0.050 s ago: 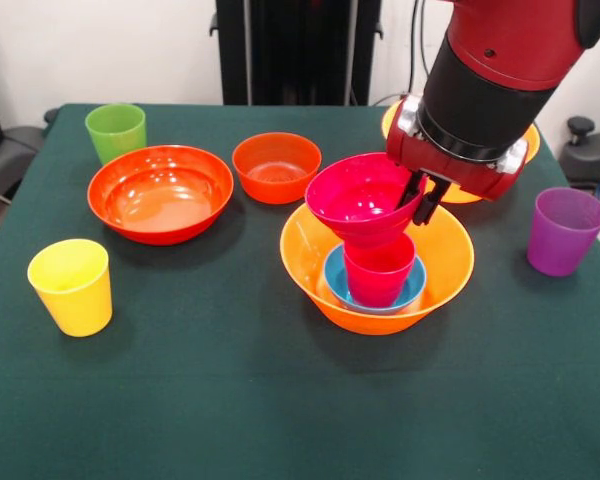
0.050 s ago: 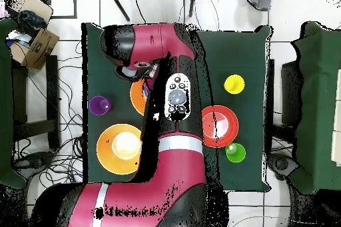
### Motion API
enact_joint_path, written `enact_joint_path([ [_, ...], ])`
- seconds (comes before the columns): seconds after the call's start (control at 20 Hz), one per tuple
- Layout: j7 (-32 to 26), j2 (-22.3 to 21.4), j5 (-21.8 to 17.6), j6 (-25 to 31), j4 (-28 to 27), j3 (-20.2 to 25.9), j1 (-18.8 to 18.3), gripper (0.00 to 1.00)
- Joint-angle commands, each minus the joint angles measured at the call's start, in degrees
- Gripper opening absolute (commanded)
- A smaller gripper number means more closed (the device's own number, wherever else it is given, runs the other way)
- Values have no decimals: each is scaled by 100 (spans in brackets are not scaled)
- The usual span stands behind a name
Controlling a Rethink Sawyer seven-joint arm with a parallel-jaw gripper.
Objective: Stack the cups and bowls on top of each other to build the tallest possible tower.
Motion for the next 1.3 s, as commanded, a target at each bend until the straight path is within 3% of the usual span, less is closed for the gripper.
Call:
enact_joint_path([
  [0.05,-1186,181,-352,-259,151,595,60,0],
  [0.6,-1168,148,-382,-367,213,634,57,0],
  [1.3,-1146,322,-486,-335,-107,649,76,0],
])
